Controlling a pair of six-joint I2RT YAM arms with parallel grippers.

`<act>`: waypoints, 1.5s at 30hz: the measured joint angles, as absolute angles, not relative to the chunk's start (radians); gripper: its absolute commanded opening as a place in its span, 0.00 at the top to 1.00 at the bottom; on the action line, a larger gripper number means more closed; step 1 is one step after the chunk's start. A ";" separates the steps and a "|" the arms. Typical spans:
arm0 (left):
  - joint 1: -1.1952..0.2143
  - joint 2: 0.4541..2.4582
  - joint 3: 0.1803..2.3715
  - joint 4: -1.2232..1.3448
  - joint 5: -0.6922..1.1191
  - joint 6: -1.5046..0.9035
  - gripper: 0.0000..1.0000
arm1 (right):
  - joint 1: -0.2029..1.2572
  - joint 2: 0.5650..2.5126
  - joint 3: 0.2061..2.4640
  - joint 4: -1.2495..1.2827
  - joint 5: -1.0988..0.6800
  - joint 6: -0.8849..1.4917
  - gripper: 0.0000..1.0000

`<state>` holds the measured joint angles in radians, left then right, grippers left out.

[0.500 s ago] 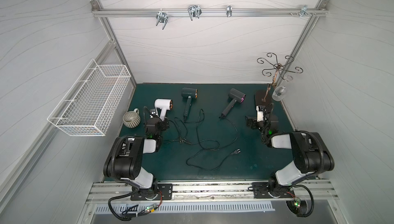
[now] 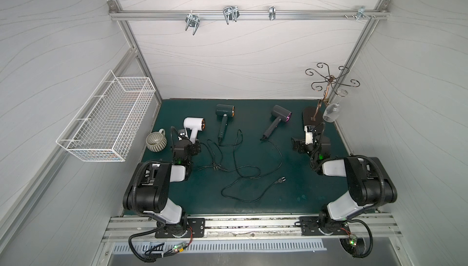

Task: Wrap the cord around the hair dryer
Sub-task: Pick up the hair dryer from the center of the board.

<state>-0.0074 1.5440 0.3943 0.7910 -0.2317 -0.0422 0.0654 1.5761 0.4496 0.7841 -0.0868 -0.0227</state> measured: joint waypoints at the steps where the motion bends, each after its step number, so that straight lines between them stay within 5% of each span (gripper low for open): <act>1: -0.007 1.544 0.394 0.791 -0.232 -0.042 0.02 | 0.065 1.576 0.450 0.784 -0.087 -0.023 0.01; 18: -0.007 1.544 0.398 0.781 -0.230 -0.041 0.02 | 0.066 1.572 0.467 0.734 -0.097 -0.024 0.01; 28: -0.007 1.460 0.739 0.274 -0.184 -0.064 0.02 | 0.174 1.559 0.982 0.128 -0.014 0.039 0.01; 37: -0.007 1.385 0.915 -0.130 -0.080 -0.133 0.02 | 0.463 1.737 1.275 -0.232 0.142 0.249 0.01; 45: -0.007 1.384 1.011 -0.344 0.039 -0.181 0.02 | 0.475 2.009 1.624 -0.509 0.159 0.507 0.01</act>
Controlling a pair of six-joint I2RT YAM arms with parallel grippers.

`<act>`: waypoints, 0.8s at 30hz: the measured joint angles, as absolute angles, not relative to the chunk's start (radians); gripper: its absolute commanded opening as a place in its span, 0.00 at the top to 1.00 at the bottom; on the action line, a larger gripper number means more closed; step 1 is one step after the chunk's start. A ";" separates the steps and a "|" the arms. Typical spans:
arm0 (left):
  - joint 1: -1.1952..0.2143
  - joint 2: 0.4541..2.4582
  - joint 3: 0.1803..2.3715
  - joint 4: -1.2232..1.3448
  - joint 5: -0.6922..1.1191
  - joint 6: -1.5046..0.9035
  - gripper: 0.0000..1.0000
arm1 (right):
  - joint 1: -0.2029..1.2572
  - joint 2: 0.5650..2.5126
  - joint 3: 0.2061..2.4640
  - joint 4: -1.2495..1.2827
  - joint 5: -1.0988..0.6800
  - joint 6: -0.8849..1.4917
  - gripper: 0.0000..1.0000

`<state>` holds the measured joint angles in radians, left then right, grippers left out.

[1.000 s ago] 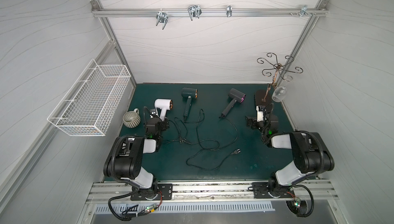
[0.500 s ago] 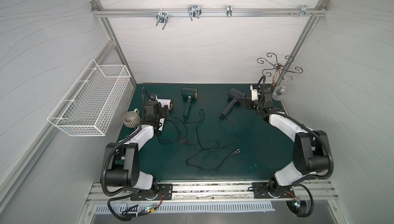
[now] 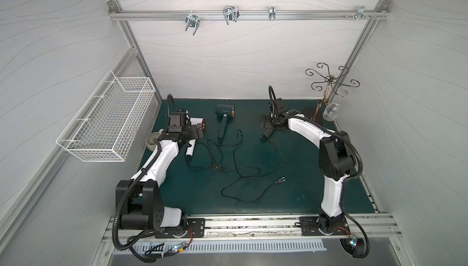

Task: Wrap the cord around the hair dryer
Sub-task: Pick up the hair dryer from the center of the board.

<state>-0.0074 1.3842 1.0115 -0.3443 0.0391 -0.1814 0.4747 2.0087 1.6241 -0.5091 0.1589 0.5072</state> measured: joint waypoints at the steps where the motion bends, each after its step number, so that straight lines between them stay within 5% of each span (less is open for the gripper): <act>1: -0.007 1.386 1.017 -0.358 0.054 -0.189 0.02 | 0.471 2.036 1.659 -0.534 0.160 0.530 0.01; 12: -0.008 1.396 1.019 -0.398 0.130 -0.228 0.02 | 0.383 2.228 1.782 -0.664 0.154 0.649 0.02; 24: -0.009 1.396 1.019 -0.414 0.145 -0.232 0.02 | 0.337 2.230 1.741 -0.642 0.148 0.677 0.25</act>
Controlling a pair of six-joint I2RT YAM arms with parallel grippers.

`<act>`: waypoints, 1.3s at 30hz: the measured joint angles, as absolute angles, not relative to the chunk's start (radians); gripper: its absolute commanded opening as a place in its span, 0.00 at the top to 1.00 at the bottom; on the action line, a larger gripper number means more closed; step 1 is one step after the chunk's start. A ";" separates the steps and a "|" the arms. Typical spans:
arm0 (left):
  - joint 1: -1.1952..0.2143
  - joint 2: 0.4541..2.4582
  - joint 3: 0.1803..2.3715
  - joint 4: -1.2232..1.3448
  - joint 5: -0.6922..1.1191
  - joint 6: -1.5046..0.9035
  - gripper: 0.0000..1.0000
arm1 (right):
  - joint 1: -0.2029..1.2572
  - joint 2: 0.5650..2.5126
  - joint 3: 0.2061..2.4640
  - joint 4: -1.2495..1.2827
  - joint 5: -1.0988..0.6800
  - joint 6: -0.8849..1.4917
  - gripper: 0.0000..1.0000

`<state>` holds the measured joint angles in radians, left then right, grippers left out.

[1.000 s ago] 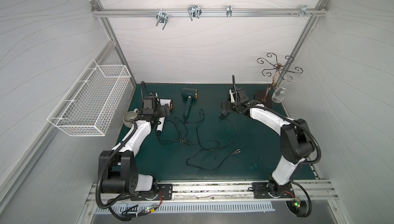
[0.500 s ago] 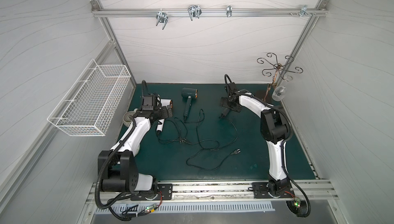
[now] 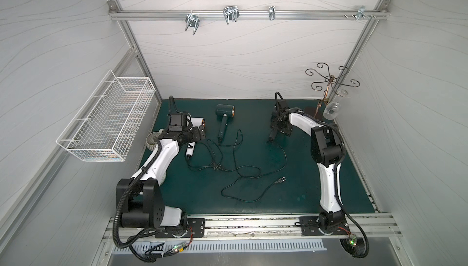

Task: Wrap the cord around the hair dryer
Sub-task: Pick up the hair dryer from the center of the board.

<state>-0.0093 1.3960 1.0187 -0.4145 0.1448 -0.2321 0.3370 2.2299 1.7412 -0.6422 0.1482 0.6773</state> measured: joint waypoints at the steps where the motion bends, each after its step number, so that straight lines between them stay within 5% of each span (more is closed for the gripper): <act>1: -0.009 1.396 1.019 -0.415 0.147 -0.232 0.02 | 0.335 2.230 1.742 -0.641 0.146 0.672 0.27; 12: -0.010 1.399 1.019 -0.419 0.159 -0.241 0.02 | 0.325 2.245 1.762 -0.640 0.104 0.612 0.60; 20: -0.010 1.413 1.019 -0.437 0.178 -0.249 0.02 | 0.314 2.271 1.802 -0.652 0.088 0.546 1.00; 39: -0.010 1.458 1.091 -0.476 0.245 -0.267 0.02 | 0.315 2.124 1.587 -0.549 -0.055 0.253 1.00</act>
